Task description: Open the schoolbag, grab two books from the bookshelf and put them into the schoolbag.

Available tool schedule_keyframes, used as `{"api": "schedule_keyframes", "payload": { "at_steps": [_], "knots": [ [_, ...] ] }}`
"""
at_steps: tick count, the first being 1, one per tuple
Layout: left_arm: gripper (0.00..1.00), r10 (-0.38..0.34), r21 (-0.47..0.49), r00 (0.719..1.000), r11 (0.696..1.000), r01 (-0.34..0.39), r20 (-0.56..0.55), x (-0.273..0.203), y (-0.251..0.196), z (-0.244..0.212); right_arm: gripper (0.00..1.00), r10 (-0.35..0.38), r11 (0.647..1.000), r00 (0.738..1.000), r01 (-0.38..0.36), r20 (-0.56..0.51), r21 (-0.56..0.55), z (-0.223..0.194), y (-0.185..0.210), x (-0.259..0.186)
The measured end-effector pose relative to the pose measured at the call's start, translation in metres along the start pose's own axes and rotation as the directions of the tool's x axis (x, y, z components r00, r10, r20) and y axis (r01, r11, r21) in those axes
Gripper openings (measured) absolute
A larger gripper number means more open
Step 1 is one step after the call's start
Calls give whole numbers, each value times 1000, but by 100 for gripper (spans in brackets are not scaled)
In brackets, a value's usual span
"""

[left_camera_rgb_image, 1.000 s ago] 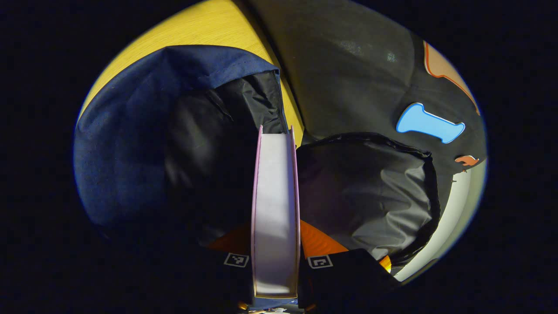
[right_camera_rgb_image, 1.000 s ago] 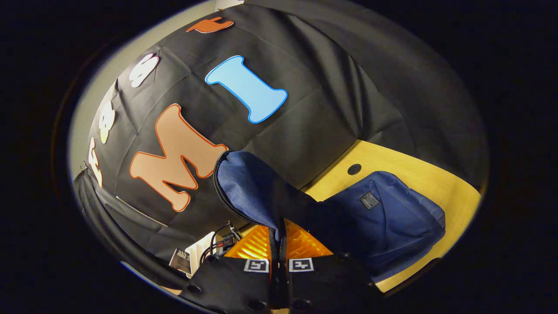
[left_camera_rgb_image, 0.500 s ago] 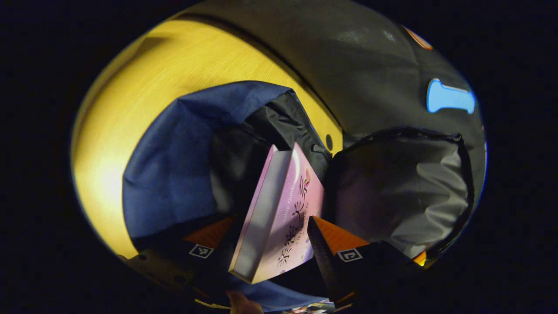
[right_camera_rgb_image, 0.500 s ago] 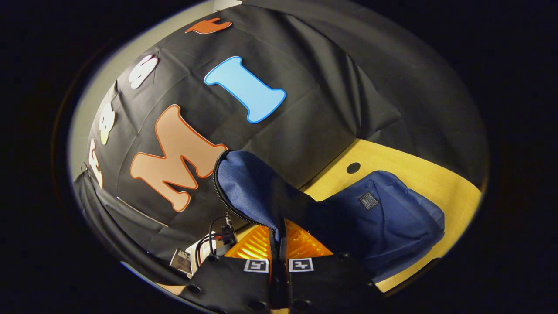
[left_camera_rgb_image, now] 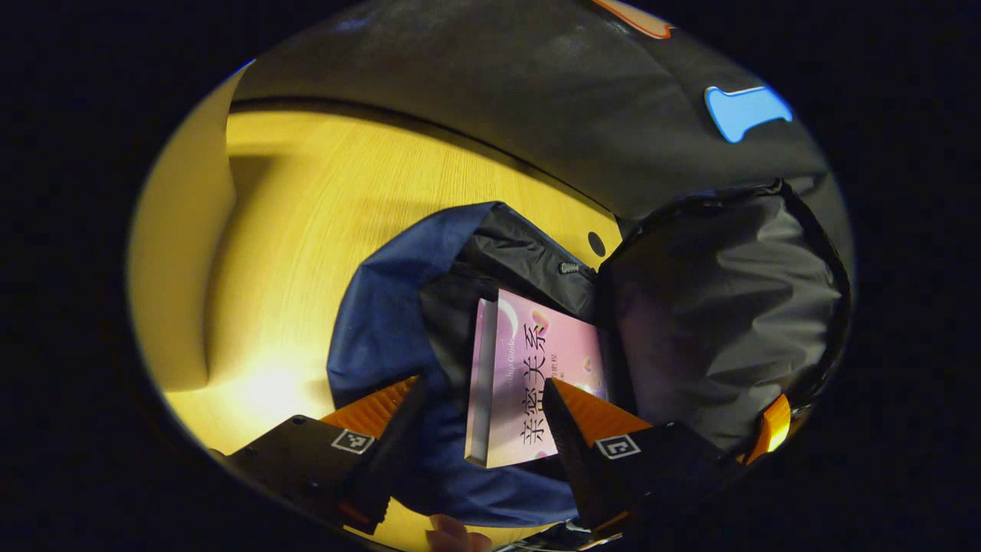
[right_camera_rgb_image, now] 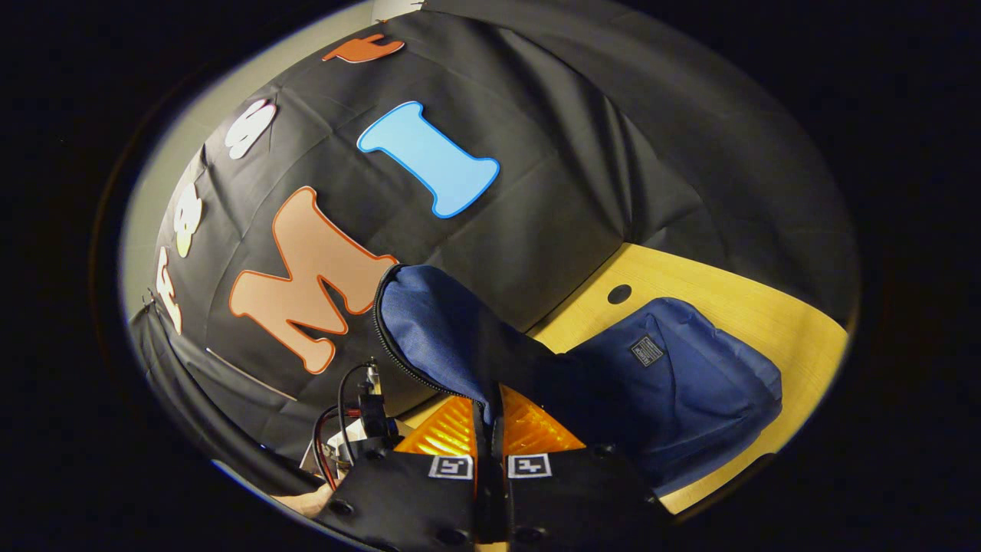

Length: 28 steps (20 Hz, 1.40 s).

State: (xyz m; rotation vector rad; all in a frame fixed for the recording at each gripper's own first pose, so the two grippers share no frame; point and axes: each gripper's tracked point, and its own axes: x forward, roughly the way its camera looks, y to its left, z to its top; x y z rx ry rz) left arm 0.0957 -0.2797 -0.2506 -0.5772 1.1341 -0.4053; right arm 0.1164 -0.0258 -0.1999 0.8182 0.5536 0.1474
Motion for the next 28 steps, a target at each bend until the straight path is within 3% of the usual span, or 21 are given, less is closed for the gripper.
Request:
{"api": "schedule_keyframes", "payload": {
  "at_steps": [6,10,13,21,25,28],
  "knots": [
    [89,62,156,993,985,-78,105,-32,18,18,3,-5,1000,1000,5,2,-6,-1,1,-2],
    [88,106,294,972,941,-166,210,-61,31,34,3,-7,1000,1000,7,-1,-5,-3,1,-1],
    [89,116,340,950,916,-215,288,-80,37,44,3,-8,1000,1000,8,-6,-7,-6,2,0],
    [94,123,412,865,841,-350,486,-145,55,73,3,-13,1000,1000,13,-13,-16,-8,5,1],
    [95,137,403,792,801,-442,595,-188,73,91,3,-15,1000,1000,14,-17,-27,-10,6,1],
    [94,158,360,734,792,-494,660,-220,91,103,3,-16,999,999,15,-30,-40,-13,7,1]
  ]
}}
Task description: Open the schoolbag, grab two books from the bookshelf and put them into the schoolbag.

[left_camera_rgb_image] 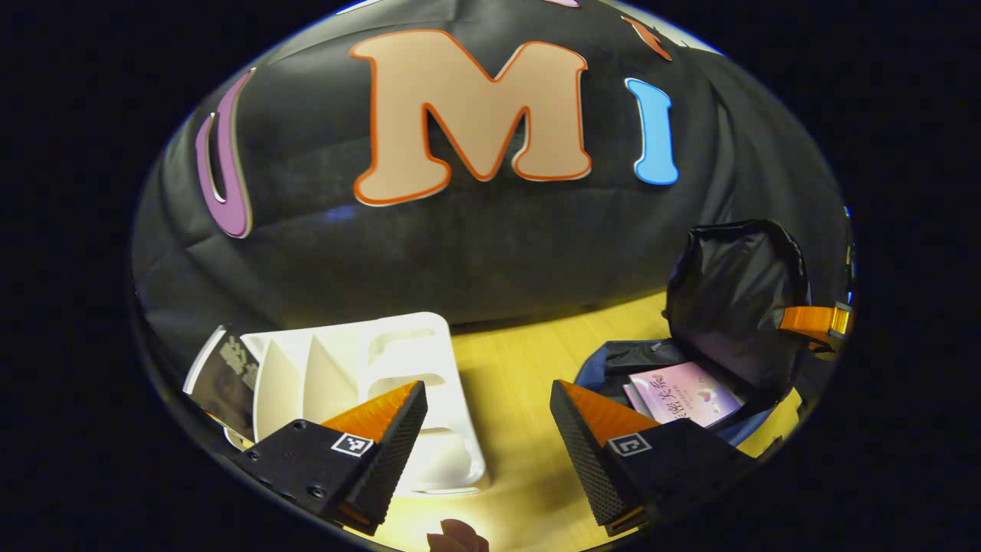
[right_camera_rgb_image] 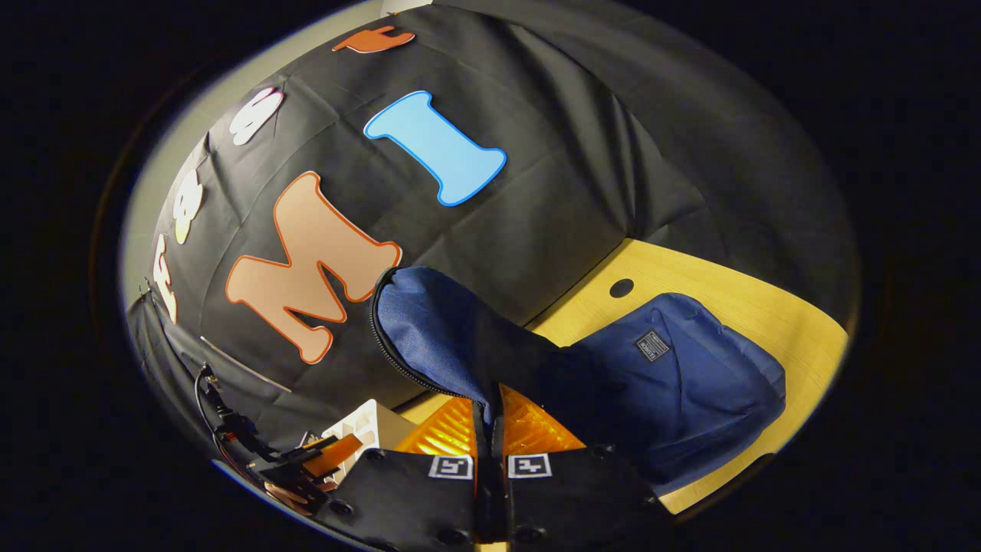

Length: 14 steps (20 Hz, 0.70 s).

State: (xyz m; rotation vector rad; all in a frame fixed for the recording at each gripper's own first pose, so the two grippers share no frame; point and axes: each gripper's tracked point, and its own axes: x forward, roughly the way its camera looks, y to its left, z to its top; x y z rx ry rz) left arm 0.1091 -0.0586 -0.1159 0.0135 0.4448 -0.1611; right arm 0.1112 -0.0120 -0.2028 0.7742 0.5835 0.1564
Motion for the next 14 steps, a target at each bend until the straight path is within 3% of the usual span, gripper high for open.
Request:
{"api": "schedule_keyframes", "payload": {
  "at_steps": [7,10,14],
  "knots": [
    [94,131,-8,989,991,-131,72,-31,78,14,3,-4,1000,1000,4,-6,-9,-2,3,2],
    [100,184,-19,980,983,-183,81,-42,114,14,3,-9,1000,1000,9,-1,-5,-4,-4,2],
    [96,260,-57,963,965,-257,66,-57,161,10,3,-15,1000,1000,15,5,-3,-5,-5,1]
  ]
}}
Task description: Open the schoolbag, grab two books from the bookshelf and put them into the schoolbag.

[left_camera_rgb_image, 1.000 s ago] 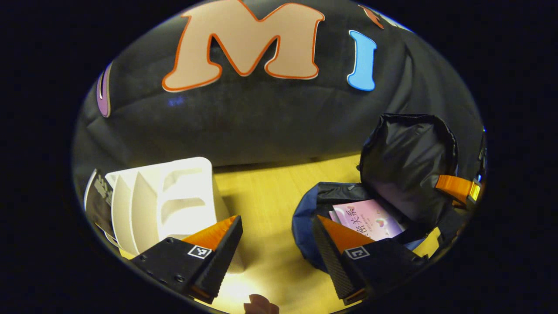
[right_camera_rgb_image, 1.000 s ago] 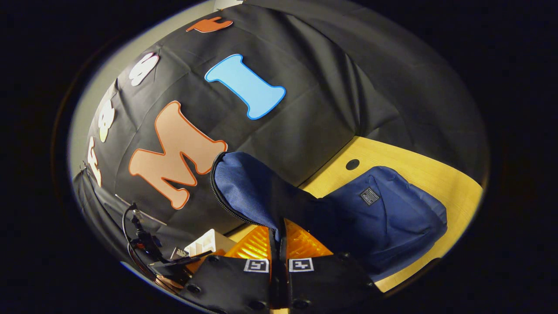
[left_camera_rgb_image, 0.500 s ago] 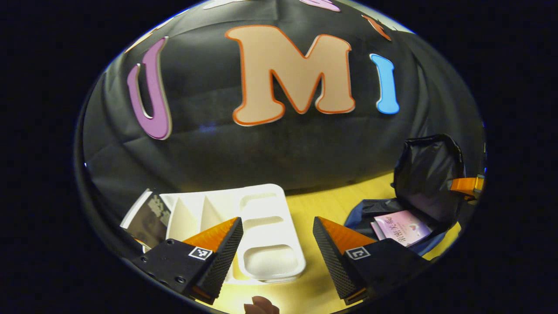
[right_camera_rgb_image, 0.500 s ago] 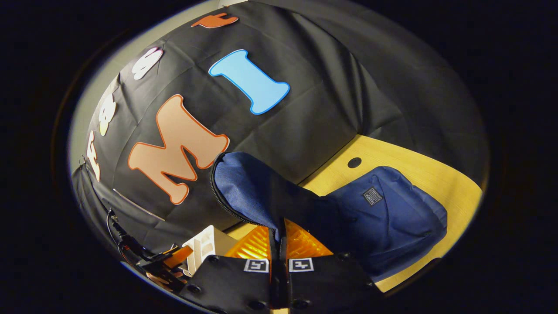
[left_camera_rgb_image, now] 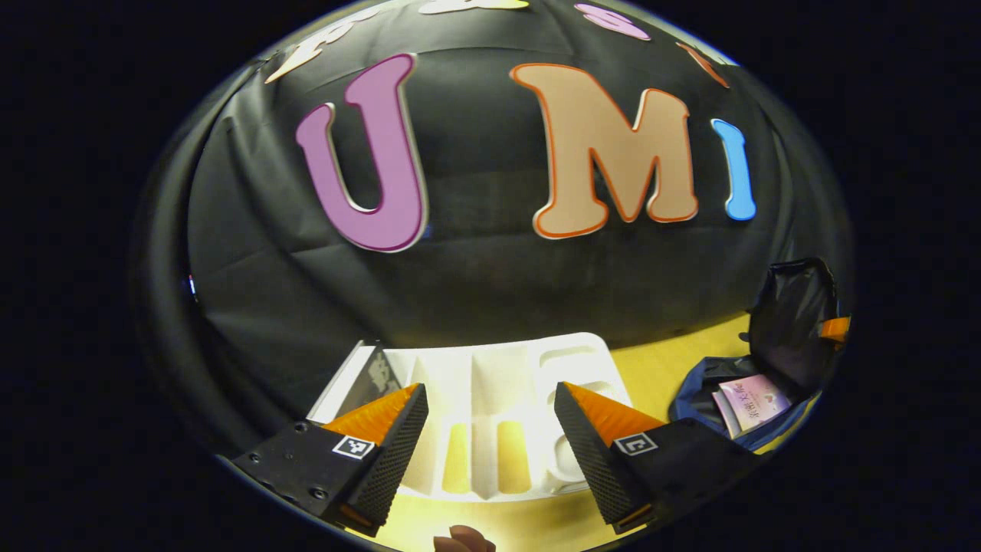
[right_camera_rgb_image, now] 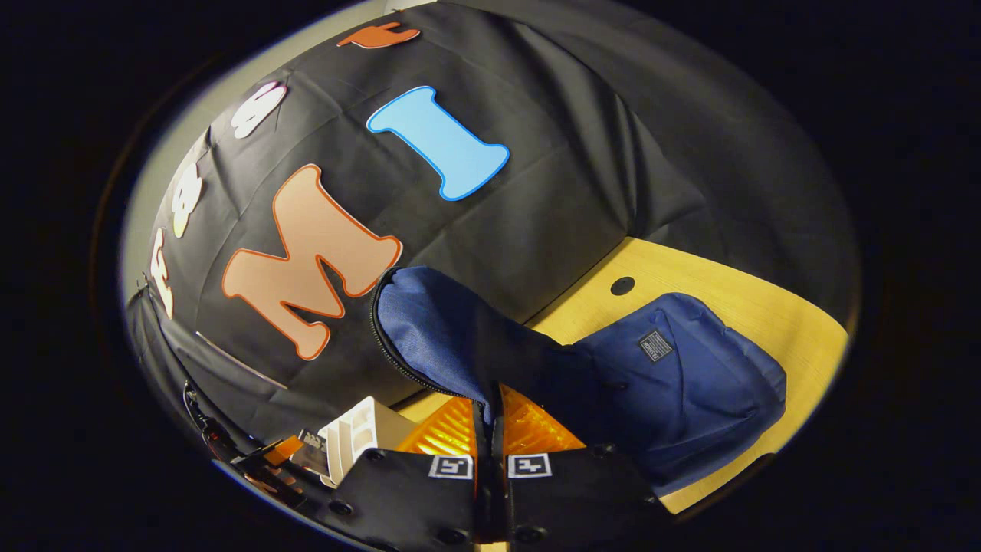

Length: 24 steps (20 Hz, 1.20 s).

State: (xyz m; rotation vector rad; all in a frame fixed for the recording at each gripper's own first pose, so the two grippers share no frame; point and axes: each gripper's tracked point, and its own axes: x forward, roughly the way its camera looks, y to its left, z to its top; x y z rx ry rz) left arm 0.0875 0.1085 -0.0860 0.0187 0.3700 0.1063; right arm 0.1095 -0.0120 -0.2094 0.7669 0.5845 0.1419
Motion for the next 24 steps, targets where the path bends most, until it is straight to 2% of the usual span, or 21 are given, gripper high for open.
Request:
{"api": "schedule_keyframes", "payload": {
  "at_steps": [1,4,7,8,9,10,13,19,24],
  "knots": [
    [100,14,-12,1000,1000,-14,-8,0,11,0,3,-1,1000,1000,1,1,0,-1,0,0],
    [96,39,-32,997,999,-40,-60,1,41,-7,3,-6,1000,1000,6,2,-2,-1,-1,0],
    [100,59,-74,990,995,-69,-127,6,67,-13,3,-8,1000,1000,8,10,7,-1,-2,-1],
    [96,62,-87,987,993,-75,-149,8,76,-16,3,-9,1000,1000,9,12,10,-1,-3,-1],
    [100,67,-95,985,992,-83,-158,11,85,-15,3,-9,1000,1000,9,12,13,-2,-3,-1],
    [96,73,-93,983,992,-90,-170,14,93,-15,3,-10,1000,1000,10,14,15,0,9,-2],
    [97,103,-56,975,992,-116,-194,18,117,-12,3,-12,1000,1000,11,22,24,-1,9,-2],
    [96,101,-43,954,992,-117,-282,38,134,-19,3,-17,999,999,16,31,36,-1,7,-4],
    [96,83,-40,915,993,-108,-395,60,143,-43,3,-22,999,999,21,38,44,-1,7,-5]
  ]
}}
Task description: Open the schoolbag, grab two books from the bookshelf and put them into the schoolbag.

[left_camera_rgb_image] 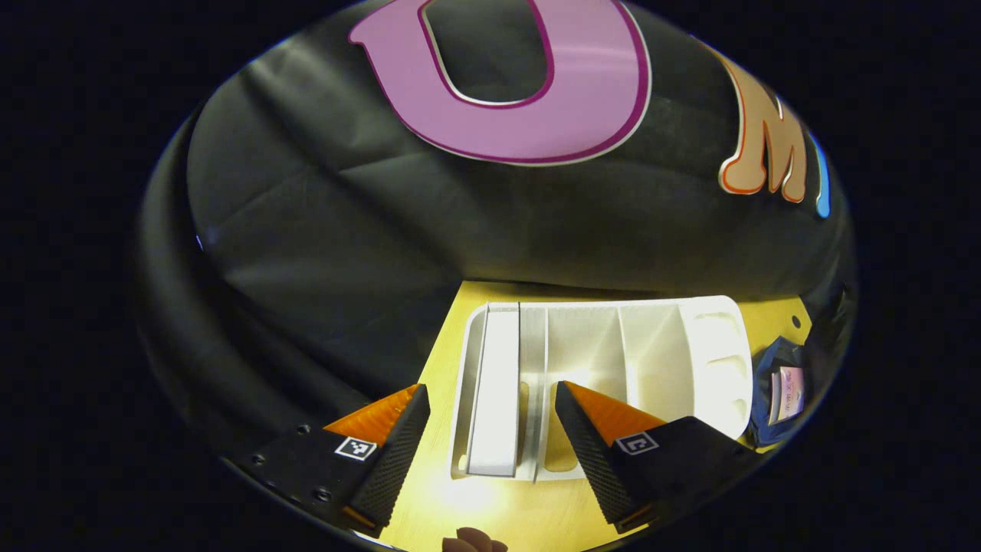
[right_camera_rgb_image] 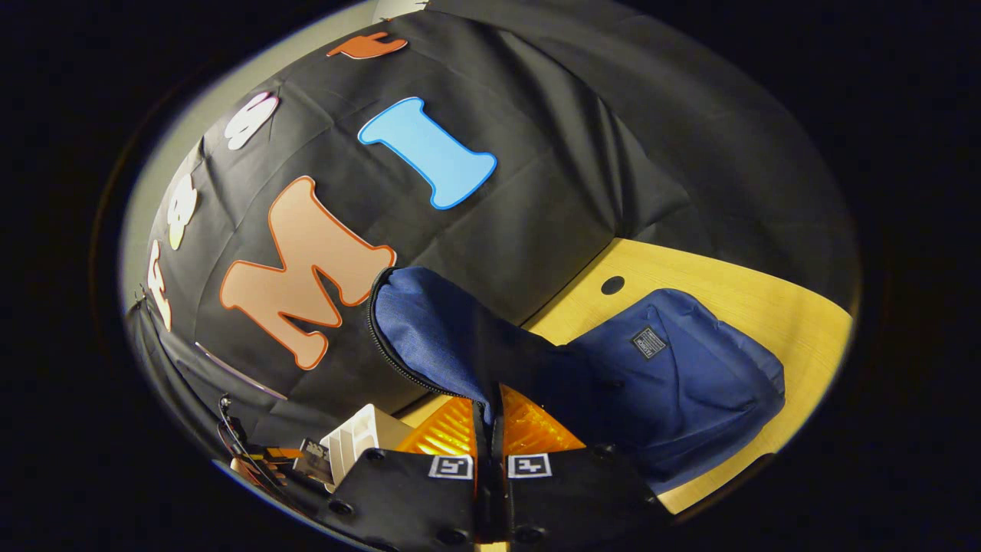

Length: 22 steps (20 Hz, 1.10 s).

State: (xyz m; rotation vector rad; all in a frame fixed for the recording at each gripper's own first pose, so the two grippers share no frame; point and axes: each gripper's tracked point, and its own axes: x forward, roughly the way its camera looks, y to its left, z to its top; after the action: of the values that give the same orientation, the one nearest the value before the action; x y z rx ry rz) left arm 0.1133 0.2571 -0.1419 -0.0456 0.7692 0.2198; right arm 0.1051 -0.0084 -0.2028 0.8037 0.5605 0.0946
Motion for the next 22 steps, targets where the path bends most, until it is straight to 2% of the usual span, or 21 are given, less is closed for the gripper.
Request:
{"api": "schedule_keyframes", "payload": {
  "at_steps": [5,13,15,16,17,18,20,22],
  "knots": [
    [96,-19,-36,995,999,15,-94,28,0,-9,3,-5,1000,1000,5,5,6,-1,-1,-3],
    [93,-15,-9,987,1000,13,-161,52,6,-25,3,-11,1000,1000,11,13,8,0,-2,-4],
    [85,-28,-18,981,1000,25,-194,58,6,-32,3,-13,1000,1000,13,16,11,2,-2,-4],
    [70,-28,-23,977,999,24,-211,59,6,-36,3,-14,1000,1000,14,16,13,2,-2,-4],
    [62,-36,-26,972,999,30,-233,56,6,-41,2,-15,1000,1000,15,16,14,1,-2,-4],
    [54,-82,-52,970,996,72,-227,47,-4,-37,3,-16,1000,1000,16,16,11,2,-2,-4],
    [39,-77,-40,962,997,69,-262,56,-4,-43,3,-17,1000,1000,17,15,7,2,-2,-3],
    [38,-80,-38,963,997,72,-256,58,-4,-42,3,-19,1000,1000,19,15,7,2,-2,-3]
  ]
}}
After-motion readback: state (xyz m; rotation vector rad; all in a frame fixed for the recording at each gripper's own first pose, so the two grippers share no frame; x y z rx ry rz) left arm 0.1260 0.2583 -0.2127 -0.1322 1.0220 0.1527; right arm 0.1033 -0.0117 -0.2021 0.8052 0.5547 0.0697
